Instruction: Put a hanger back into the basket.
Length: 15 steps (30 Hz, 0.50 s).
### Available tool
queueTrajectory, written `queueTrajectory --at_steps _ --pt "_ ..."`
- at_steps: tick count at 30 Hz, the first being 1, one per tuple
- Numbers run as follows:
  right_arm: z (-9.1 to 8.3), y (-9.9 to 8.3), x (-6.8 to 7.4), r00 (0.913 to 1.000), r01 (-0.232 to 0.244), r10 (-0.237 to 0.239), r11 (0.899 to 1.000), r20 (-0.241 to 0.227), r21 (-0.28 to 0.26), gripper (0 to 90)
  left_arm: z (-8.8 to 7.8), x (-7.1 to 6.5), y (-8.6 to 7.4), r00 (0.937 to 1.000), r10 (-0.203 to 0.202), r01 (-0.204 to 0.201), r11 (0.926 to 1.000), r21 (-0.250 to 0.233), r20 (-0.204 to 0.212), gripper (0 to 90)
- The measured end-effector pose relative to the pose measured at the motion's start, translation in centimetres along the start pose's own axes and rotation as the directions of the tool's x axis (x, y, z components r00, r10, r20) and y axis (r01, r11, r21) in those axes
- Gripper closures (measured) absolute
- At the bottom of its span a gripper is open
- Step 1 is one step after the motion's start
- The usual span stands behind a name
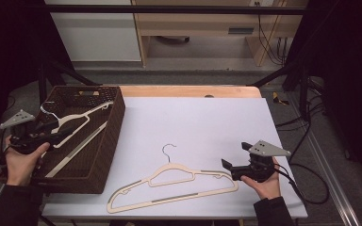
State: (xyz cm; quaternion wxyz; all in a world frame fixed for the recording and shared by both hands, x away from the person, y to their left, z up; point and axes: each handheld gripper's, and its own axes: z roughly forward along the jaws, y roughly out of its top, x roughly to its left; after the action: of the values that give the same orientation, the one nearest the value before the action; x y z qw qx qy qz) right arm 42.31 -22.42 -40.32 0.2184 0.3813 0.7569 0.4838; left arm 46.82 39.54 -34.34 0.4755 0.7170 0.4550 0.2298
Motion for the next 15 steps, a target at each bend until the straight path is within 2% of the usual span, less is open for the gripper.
queueTrajectory --at_steps 3,6,8,11,12,15 --pt "0.1 0.0 0.1 1.0000 0.007 -0.007 1.000 -0.001 0.003 4.0 0.4 -2.1 0.2 0.9987 0.035 -0.034 0.9988 -0.034 0.036 22.3" --pt "0.1 0.0 0.2 0.9999 0.010 -0.010 1.000 -0.010 0.005 4.4 0.9 -4.1 0.2 0.9940 0.071 -0.067 0.9966 -0.047 0.083 19.1" --pt "0.2 0.0 0.2 0.9997 0.016 -0.016 1.000 -0.017 0.005 5.0 1.1 -5.2 0.1 0.9885 0.096 -0.091 0.9946 -0.051 0.117 16.4" --pt "0.3 0.0 0.3 0.9996 0.022 -0.021 1.000 -0.017 0.012 5.2 1.4 -6.8 0.0 0.9830 0.120 -0.112 0.9918 -0.060 0.139 13.3" --pt "0.3 0.0 0.3 0.9996 0.023 -0.023 1.000 -0.018 0.013 5.3 1.5 -7.5 -0.1 0.9792 0.130 -0.120 0.9904 -0.068 0.156 12.9" --pt "0.4 0.0 0.4 0.9993 0.027 -0.027 1.000 -0.026 0.012 5.3 1.9 -8.7 -0.3 0.9753 0.143 -0.132 0.9885 -0.073 0.168 11.7"
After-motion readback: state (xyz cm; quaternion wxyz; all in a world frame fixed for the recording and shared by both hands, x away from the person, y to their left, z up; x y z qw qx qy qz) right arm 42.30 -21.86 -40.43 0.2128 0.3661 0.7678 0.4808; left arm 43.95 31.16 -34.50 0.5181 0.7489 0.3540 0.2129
